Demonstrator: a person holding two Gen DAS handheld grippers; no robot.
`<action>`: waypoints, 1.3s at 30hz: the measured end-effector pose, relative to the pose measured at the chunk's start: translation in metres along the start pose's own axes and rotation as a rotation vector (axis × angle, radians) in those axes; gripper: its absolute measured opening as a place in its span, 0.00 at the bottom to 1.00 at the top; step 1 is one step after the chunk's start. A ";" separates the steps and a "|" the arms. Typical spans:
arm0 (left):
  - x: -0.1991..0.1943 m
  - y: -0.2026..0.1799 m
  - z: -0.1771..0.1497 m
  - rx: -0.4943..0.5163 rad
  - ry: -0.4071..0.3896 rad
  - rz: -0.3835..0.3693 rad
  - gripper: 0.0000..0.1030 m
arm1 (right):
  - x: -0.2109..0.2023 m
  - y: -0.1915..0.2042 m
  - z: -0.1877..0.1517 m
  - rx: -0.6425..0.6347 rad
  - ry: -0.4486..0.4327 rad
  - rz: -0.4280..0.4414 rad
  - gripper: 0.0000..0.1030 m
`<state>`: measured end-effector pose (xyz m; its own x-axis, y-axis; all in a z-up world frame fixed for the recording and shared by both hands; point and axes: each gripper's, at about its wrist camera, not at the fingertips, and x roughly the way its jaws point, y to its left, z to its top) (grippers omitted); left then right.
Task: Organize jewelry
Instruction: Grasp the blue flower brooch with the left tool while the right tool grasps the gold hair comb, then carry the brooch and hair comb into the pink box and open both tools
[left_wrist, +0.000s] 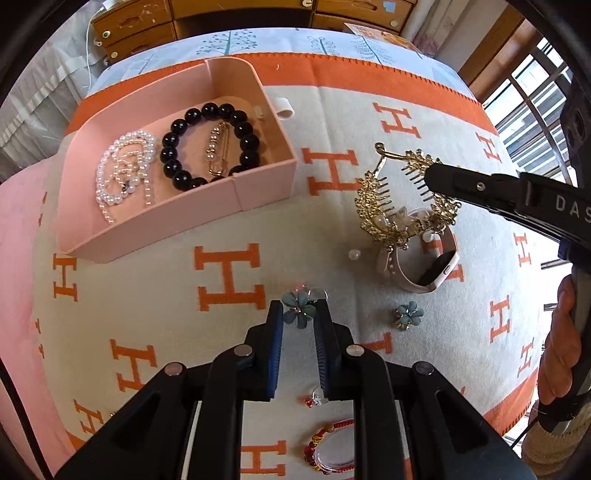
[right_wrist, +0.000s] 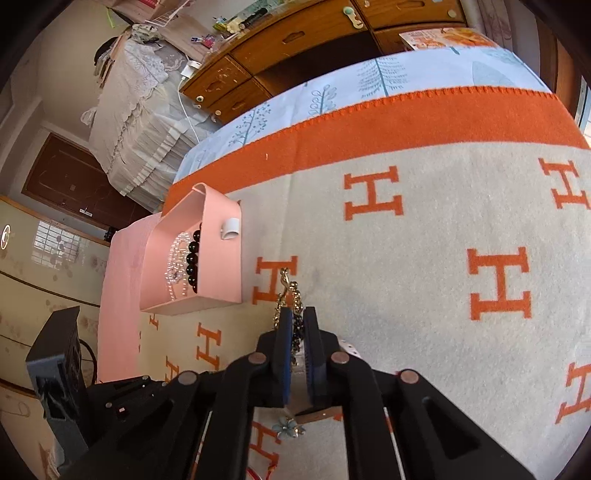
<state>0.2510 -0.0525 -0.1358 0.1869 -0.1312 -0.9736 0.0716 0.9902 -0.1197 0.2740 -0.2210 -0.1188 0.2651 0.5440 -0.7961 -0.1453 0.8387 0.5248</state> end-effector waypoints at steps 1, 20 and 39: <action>-0.006 0.002 0.000 -0.002 -0.009 -0.002 0.14 | -0.005 0.006 0.000 -0.014 -0.010 0.002 0.06; -0.159 0.049 -0.001 -0.003 -0.296 0.083 0.14 | -0.098 0.136 -0.022 -0.258 -0.180 -0.010 0.06; -0.194 0.116 0.061 0.004 -0.353 0.247 0.14 | -0.067 0.223 0.042 -0.296 -0.215 -0.122 0.06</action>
<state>0.2831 0.0846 0.0508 0.5223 0.1009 -0.8468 -0.0138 0.9938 0.1099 0.2636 -0.0714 0.0645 0.4870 0.4490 -0.7491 -0.3607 0.8846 0.2957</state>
